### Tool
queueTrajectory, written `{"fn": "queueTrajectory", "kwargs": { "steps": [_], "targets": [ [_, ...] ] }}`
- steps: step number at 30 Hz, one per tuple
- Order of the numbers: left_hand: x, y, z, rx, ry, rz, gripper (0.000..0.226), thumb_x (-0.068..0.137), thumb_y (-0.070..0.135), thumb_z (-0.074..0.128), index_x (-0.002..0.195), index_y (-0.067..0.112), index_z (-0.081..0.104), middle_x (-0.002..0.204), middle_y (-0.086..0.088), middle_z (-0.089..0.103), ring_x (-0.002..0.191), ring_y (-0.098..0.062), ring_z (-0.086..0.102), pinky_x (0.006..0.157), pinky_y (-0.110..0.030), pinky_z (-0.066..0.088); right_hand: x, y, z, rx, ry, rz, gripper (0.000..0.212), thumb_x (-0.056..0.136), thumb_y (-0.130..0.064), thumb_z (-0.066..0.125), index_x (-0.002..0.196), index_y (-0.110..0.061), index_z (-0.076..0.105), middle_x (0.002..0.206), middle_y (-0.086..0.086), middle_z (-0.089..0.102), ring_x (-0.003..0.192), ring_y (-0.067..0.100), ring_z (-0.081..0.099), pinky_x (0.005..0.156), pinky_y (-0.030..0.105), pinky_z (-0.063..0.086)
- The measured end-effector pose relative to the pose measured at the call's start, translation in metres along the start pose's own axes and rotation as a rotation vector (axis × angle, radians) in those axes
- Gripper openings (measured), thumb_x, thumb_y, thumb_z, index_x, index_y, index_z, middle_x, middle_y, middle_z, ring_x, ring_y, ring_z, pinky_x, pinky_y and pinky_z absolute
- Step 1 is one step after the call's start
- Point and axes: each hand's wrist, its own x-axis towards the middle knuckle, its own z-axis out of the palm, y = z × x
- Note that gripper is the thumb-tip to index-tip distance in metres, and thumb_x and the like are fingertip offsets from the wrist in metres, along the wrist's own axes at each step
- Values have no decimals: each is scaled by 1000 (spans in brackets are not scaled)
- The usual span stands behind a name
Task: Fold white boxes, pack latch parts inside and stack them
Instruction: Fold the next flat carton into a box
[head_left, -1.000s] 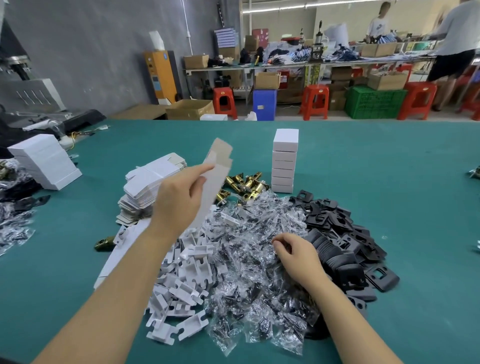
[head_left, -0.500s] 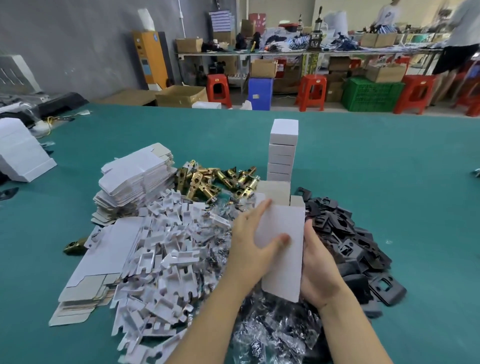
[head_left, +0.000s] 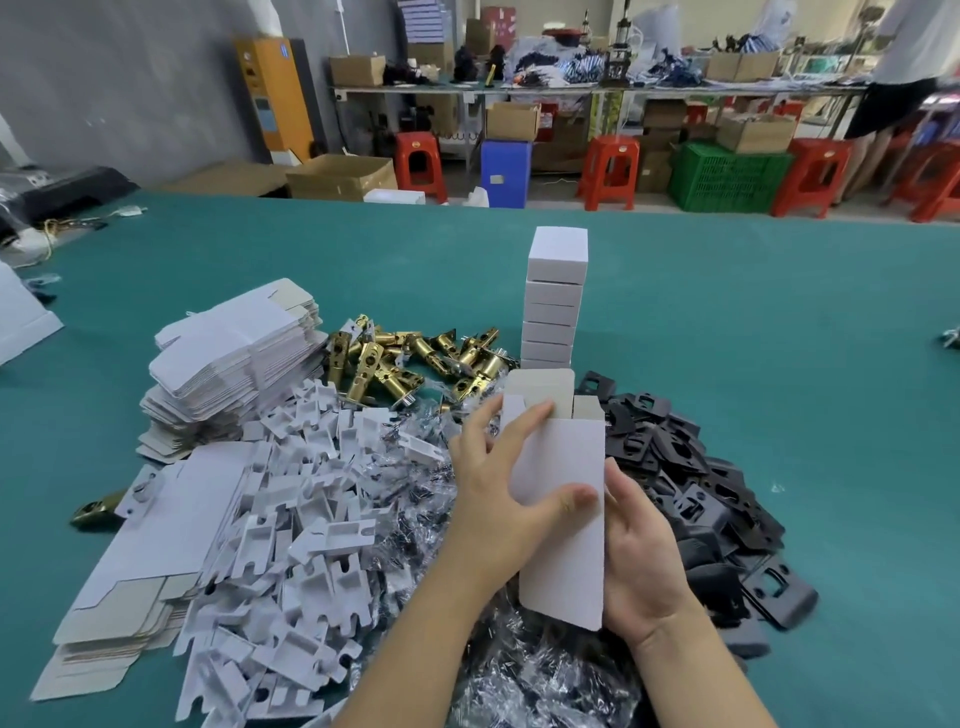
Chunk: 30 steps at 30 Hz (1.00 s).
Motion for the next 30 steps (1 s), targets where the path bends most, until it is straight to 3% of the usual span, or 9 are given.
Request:
{"fn": "queueTrajectory", "kwargs": {
  "steps": [3,6,8,13,17,20,24,26,30],
  "targets": [
    [0,-2,-1,14,-12,-21,74,67,81,69,134,71,40,141,51,9,143,6,17,103,-28,30,0,2,4,-21,17,31,69,85,-54,77,142,-18,61,146,19,57,132,35,58,102,48,53],
    [-2,-4,0,18,-21,-13,70,69,81,67,133,70,42,143,49,12,142,12,16,103,-26,32,1,2,1,-96,86,40,81,60,-62,91,126,-19,73,132,21,67,115,36,70,84,45,60],
    [-2,-4,0,20,-16,-12,67,70,78,67,132,68,44,147,43,18,142,12,16,107,-33,40,-1,0,0,-122,78,64,83,53,-69,91,118,-20,77,123,19,72,105,34,74,75,42,61],
    [-1,-2,0,-3,-12,-47,71,69,76,69,134,70,40,154,31,19,146,-9,26,109,-52,47,-2,-6,1,-83,68,100,76,82,-75,58,128,-16,72,126,20,71,104,33,73,76,42,61],
    [-2,-1,-1,-23,-18,-44,72,68,76,70,133,72,41,150,40,13,145,-5,26,111,-50,46,-2,-8,-4,-56,90,127,68,89,-64,47,127,-14,72,124,21,71,100,34,74,75,41,61],
    [0,3,-3,-64,-11,-24,62,67,73,75,125,66,53,150,41,14,137,-10,40,104,-43,52,-4,-8,-4,-84,79,97,66,86,-65,59,127,-15,72,123,22,71,100,36,74,73,42,61],
    [4,10,-9,-108,-18,-61,59,61,74,76,114,54,60,145,37,21,132,-9,45,96,-28,50,-3,-8,-3,-120,9,104,83,58,-65,90,123,-15,75,116,20,74,93,33,75,73,42,61],
    [8,15,-14,-103,-31,-91,56,58,77,75,106,52,59,143,33,25,128,-10,48,95,-33,54,-2,-6,-2,-154,3,104,85,52,-66,93,120,-17,76,110,17,75,87,30,74,71,40,60],
    [12,24,-23,-108,-93,-152,52,56,78,72,97,49,60,135,37,28,124,-17,53,85,-48,61,-2,-4,2,-197,-19,72,78,61,-67,88,122,-20,75,105,14,75,85,28,72,70,40,58]
  ]
}}
